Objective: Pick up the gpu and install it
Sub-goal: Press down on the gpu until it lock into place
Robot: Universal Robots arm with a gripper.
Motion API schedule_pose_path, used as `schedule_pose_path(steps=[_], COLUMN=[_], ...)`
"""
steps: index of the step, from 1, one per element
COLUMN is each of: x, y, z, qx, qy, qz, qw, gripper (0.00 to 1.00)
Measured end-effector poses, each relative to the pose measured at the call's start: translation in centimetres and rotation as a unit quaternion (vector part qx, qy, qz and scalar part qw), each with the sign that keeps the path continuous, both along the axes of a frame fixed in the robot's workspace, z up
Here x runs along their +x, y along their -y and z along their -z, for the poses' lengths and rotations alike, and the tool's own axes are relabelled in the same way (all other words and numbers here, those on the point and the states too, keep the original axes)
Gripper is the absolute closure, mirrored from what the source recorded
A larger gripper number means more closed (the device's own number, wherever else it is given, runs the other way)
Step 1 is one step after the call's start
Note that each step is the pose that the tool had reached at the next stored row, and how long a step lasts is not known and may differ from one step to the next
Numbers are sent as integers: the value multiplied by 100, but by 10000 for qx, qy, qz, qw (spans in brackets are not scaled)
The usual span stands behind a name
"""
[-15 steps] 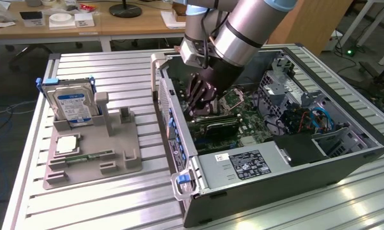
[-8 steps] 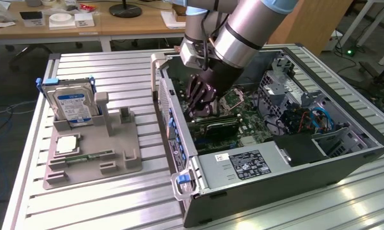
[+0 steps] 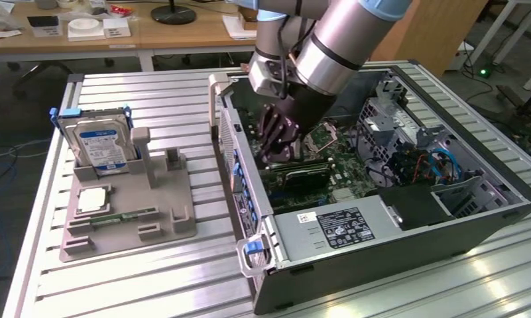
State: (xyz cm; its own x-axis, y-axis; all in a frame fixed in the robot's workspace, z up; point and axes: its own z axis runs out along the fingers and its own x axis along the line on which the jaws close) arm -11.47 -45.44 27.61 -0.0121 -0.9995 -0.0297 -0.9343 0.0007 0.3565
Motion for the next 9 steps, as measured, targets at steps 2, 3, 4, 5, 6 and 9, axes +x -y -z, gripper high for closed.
schedule_pose_path(steps=[2,3,4,5,6,9], x=[0,0,0,-1,-1,-12], y=[-4,-5,-7,-8,-9,-10], z=[1,1,0,1,1,2], qx=[2,2,2,2,3,4], qy=[119,195,276,372,454,557], qz=[-3,-7,-10,-14,-18,-23], qw=[9999,9998,9996,9993,9990,9984], gripper=[89,89,89,89,89,89])
